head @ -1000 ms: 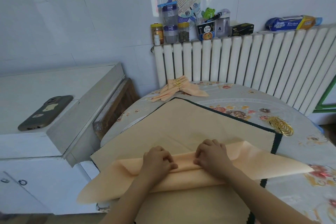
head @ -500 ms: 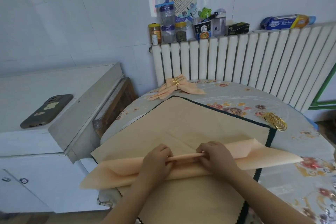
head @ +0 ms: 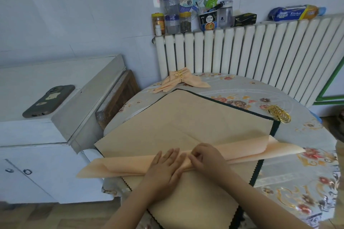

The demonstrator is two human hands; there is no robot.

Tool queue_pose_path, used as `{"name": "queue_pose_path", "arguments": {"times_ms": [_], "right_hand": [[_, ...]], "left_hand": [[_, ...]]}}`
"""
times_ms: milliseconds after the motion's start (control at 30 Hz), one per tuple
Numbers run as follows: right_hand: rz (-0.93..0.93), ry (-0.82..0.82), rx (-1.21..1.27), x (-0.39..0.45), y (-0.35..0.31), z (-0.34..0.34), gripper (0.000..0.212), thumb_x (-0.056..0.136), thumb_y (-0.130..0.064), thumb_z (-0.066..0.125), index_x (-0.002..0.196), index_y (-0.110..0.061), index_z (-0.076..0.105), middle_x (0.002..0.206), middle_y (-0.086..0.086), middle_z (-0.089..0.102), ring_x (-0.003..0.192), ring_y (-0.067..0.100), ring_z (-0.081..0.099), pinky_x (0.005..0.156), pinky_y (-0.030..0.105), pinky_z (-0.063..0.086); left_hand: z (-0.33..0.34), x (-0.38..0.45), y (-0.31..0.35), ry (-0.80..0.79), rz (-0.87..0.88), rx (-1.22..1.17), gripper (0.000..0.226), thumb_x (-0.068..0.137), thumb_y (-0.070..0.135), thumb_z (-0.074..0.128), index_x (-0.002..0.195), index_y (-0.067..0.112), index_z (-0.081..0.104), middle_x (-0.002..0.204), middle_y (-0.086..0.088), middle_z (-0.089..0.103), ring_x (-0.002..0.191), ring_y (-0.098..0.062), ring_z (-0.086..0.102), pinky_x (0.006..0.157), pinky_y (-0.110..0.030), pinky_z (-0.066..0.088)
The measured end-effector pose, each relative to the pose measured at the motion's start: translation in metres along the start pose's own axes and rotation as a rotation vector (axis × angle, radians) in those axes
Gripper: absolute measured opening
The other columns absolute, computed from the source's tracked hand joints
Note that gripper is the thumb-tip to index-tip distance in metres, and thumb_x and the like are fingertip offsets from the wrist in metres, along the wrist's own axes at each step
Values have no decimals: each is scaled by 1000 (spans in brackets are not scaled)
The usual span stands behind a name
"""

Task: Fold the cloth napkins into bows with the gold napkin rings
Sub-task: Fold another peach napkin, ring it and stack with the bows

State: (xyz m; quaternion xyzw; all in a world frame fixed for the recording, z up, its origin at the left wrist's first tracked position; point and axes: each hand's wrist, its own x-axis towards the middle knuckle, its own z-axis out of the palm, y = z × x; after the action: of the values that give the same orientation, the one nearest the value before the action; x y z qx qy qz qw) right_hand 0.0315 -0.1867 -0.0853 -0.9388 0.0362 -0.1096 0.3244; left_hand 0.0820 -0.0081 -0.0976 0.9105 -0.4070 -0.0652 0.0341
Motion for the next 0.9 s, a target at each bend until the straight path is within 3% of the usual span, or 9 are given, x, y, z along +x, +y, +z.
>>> {"name": "queue_pose_path", "arguments": {"times_ms": [100,200,267,367,433,567,634,767,900], "right_hand": [[114,-3,189,9,-20,15,11,84,-20,65,75,-15,63,75,1,62,74,12,54,62,11,33],[198,-13,239,8,-26,27,7,80,-20,68,78,-21,62,78,-6,58,77,9,53,68,15,35],[160,-20,207,7,-29,33,11,74,-20,72,84,-20,68,80,-7,52,79,10,53,72,14,36],[162,-35,133,6,-35,39,25,71,-31,74,96,-28,72,84,-7,45,89,13,52,84,18,39],[170,-69,58,8,-40,39,31,72,-41,72,102,-37,70,89,-7,43,99,13,48,93,20,36],[173,-136,-20,10,-49,36,36,75,-50,67,111,-45,65,95,-6,39,108,16,43,98,22,32],[170,-173,-63,11,-50,35,38,77,-51,64,115,-46,62,97,-6,37,110,18,41,99,24,31],[176,-231,-97,13,-52,34,40,79,-51,62,119,-47,58,102,-4,38,115,20,39,100,26,32],[174,-264,-107,14,-52,32,41,80,-50,61,121,-48,57,108,-1,41,117,22,38,100,27,33]], "left_hand": [[0,2,-3,33,-38,-128,49,102,36,14,150,26,9,157,12,2,139,7,-6,111,-19,-14],[1,-8,-22,121,-138,-179,68,87,53,3,148,30,20,157,11,13,142,2,7,109,-15,-8],[1,-16,-42,145,-247,-190,84,71,60,-2,144,35,31,153,8,26,140,-8,21,111,-21,6],[-10,-18,-58,142,-346,-212,60,80,62,32,133,38,47,131,4,44,124,-18,37,101,-31,25],[-21,-12,-57,62,-376,-170,42,85,52,53,126,41,50,123,6,46,120,-17,38,97,-32,27],[-40,0,-64,11,-428,-203,37,71,51,72,100,35,57,111,8,57,108,-14,50,85,-30,37],[-45,4,-68,-48,-448,-235,40,65,53,76,93,32,55,109,8,58,101,-13,53,79,-28,41],[-51,10,-68,-163,-474,-197,49,67,55,75,101,23,59,110,3,61,100,-16,55,80,-29,42],[-52,1,-55,-68,-478,-185,38,69,50,75,88,24,55,100,1,62,94,-17,56,69,-26,37]]}}
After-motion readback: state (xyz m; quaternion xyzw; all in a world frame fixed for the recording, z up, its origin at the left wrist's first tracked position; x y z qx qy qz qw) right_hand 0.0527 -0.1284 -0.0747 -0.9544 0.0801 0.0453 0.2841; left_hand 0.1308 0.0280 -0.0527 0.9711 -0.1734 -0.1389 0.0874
